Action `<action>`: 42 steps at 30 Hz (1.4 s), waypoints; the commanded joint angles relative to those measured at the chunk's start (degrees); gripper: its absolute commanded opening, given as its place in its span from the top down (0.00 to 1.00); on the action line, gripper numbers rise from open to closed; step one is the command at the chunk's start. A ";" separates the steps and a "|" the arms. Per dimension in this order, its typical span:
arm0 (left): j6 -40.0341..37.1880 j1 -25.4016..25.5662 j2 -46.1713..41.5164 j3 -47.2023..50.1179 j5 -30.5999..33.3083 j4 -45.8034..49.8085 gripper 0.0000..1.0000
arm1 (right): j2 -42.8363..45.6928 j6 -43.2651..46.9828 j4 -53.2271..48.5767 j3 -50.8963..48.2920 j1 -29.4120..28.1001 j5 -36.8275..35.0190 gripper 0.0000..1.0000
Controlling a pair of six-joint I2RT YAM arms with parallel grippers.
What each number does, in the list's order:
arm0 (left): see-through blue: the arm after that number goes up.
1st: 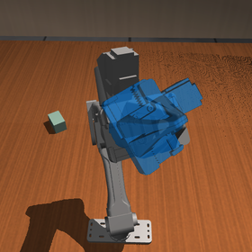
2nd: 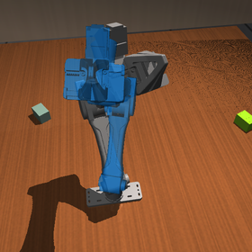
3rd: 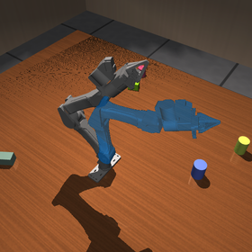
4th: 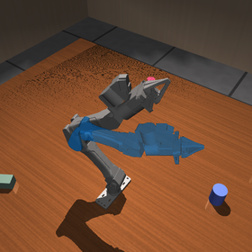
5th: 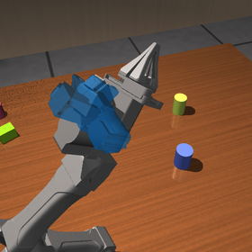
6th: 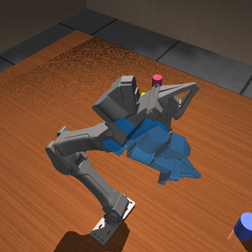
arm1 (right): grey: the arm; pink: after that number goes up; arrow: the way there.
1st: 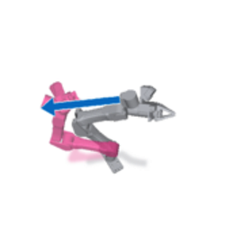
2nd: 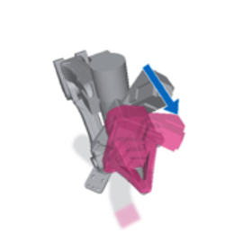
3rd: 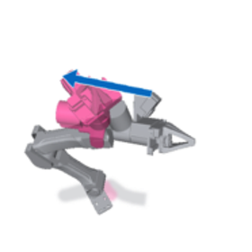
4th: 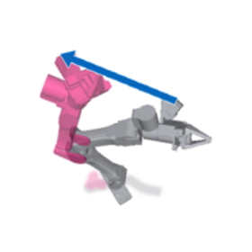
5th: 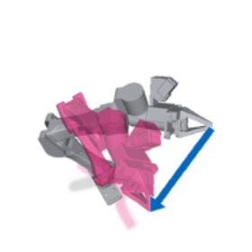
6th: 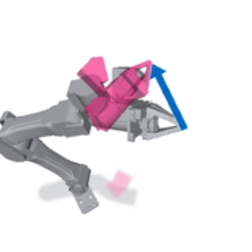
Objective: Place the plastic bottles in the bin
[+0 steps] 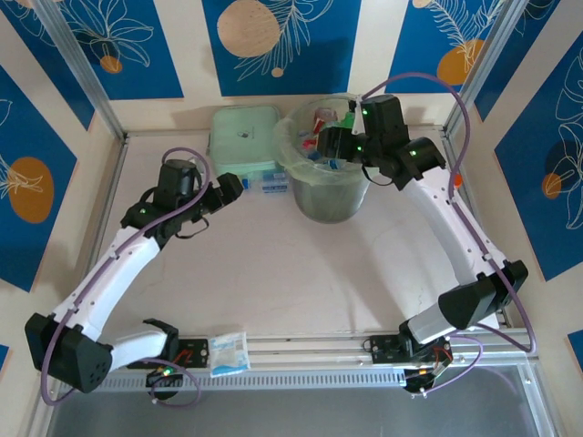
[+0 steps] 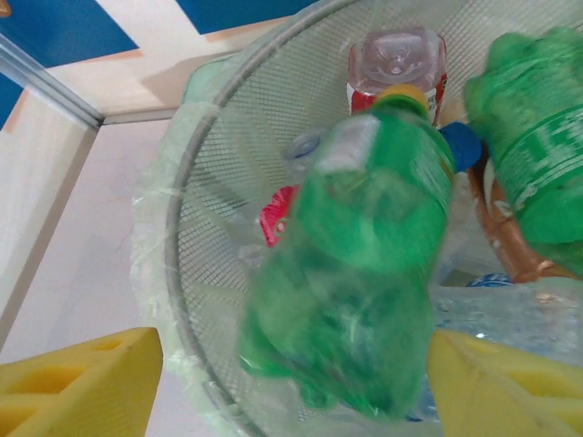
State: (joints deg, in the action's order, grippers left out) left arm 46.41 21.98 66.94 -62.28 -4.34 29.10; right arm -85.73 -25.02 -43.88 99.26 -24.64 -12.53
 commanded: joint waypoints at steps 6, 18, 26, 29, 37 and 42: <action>1.11 -0.18 5.48 0.63 1.79 -4.93 0.01 | 4.59 2.19 -1.21 1.61 0.05 -3.54 0.24; 2.77 -0.18 14.52 -2.84 3.22 -8.37 0.08 | -3.39 1.81 -0.95 4.76 -0.32 -1.21 0.62; 2.05 -0.18 22.11 -7.86 9.34 -9.59 0.03 | -5.39 1.85 -3.22 7.00 -1.52 -3.96 0.64; 1.93 -0.18 27.08 -10.43 8.84 -13.03 0.05 | -2.75 2.89 -3.41 7.01 -3.27 -6.43 0.62; 5.35 -0.03 39.54 -17.02 6.60 -17.27 0.10 | 7.32 2.93 -7.51 5.28 -12.76 -13.99 0.55; 5.38 1.56 44.15 -20.60 7.17 -18.10 0.09 | 14.17 -0.93 -8.59 -1.07 -17.95 -17.28 0.54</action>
State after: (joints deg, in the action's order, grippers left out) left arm 51.07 22.41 109.36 -79.29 3.05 12.91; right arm -73.82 -23.49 -50.02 101.21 -41.34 -25.74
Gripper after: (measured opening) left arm 0.906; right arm 0.461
